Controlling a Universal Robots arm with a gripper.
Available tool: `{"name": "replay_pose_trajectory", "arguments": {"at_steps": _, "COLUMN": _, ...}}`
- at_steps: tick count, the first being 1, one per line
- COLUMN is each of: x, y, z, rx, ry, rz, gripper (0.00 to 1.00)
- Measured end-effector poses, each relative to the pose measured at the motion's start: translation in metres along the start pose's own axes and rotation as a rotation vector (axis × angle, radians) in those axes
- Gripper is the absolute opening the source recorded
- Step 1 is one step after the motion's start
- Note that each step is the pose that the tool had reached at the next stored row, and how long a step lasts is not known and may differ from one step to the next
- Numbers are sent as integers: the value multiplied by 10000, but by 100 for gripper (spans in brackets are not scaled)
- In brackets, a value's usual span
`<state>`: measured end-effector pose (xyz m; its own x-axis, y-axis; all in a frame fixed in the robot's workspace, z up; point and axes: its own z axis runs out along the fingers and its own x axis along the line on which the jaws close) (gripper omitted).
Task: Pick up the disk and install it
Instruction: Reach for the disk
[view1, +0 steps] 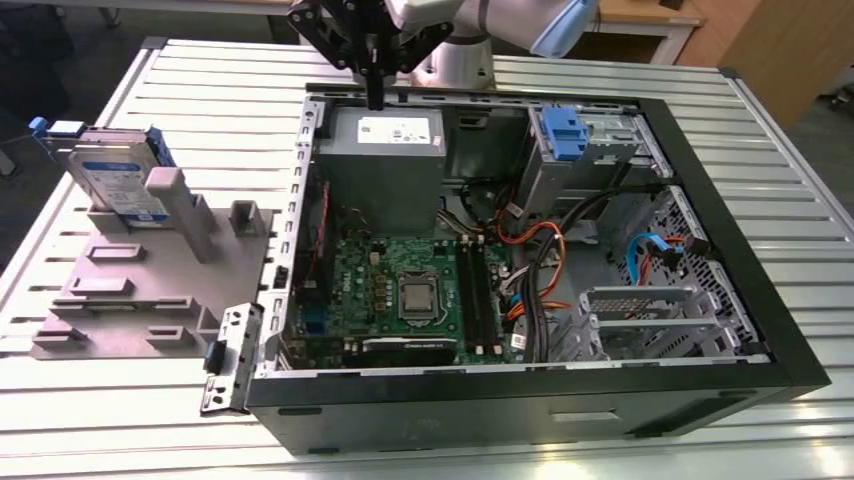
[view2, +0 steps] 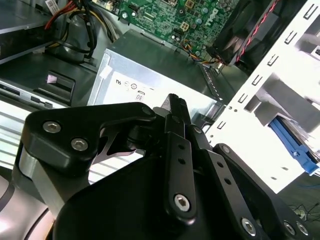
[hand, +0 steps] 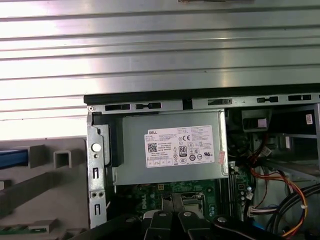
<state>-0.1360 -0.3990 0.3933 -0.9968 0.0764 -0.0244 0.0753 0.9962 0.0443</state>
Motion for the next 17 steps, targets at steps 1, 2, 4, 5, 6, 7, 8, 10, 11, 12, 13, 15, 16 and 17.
{"name": "replay_pose_trajectory", "arguments": {"at_steps": 1, "x": 11, "y": -1, "z": 0, "rx": 0, "ry": -1, "rz": -1, "gripper": 11}}
{"name": "replay_pose_trajectory", "arguments": {"at_steps": 2, "x": 27, "y": -2, "z": 0, "rx": -1, "ry": 0, "rz": -2, "gripper": 11}}
{"name": "replay_pose_trajectory", "arguments": {"at_steps": 4, "x": 61, "y": -4, "z": 0, "rx": 1, "ry": 0, "rz": -2, "gripper": 11}}
{"name": "replay_pose_trajectory", "arguments": {"at_steps": 5, "x": 79, "y": -6, "z": 0, "rx": 0, "ry": 0, "rz": -3, "gripper": 11}}
{"name": "replay_pose_trajectory", "arguments": {"at_steps": 6, "x": 98, "y": -7, "z": 0, "rx": 0, "ry": 0, "rz": -3, "gripper": 11}}
{"name": "replay_pose_trajectory", "arguments": {"at_steps": 7, "x": 116, "y": -9, "z": 1, "rx": 0, "ry": 0, "rz": -2, "gripper": 11}}
{"name": "replay_pose_trajectory", "arguments": {"at_steps": 8, "x": 136, "y": -10, "z": 1, "rx": 0, "ry": -1, "rz": -2, "gripper": 11}}
{"name": "replay_pose_trajectory", "arguments": {"at_steps": 10, "x": 179, "y": -13, "z": 2, "rx": -1, "ry": -1, "rz": -1, "gripper": 11}}
{"name": "replay_pose_trajectory", "arguments": {"at_steps": 11, "x": 202, "y": -15, "z": 2, "rx": -1, "ry": 0, "rz": -2, "gripper": 11}}
{"name": "replay_pose_trajectory", "arguments": {"at_steps": 12, "x": 225, "y": -17, "z": 2, "rx": 0, "ry": 0, "rz": -3, "gripper": 11}}
{"name": "replay_pose_trajectory", "arguments": {"at_steps": 13, "x": 247, "y": -18, "z": 3, "rx": -1, "ry": -1, "rz": -4, "gripper": 11}}
{"name": "replay_pose_trajectory", "arguments": {"at_steps": 15, "x": 291, "y": -21, "z": 4, "rx": 0, "ry": 0, "rz": -2, "gripper": 11}}
{"name": "replay_pose_trajectory", "arguments": {"at_steps": 16, "x": 314, "y": -23, "z": 5, "rx": 0, "ry": 0, "rz": -1, "gripper": 11}}
{"name": "replay_pose_trajectory", "arguments": {"at_steps": 17, "x": 334, "y": -25, "z": 6, "rx": 0, "ry": 0, "rz": -1, "gripper": 11}}
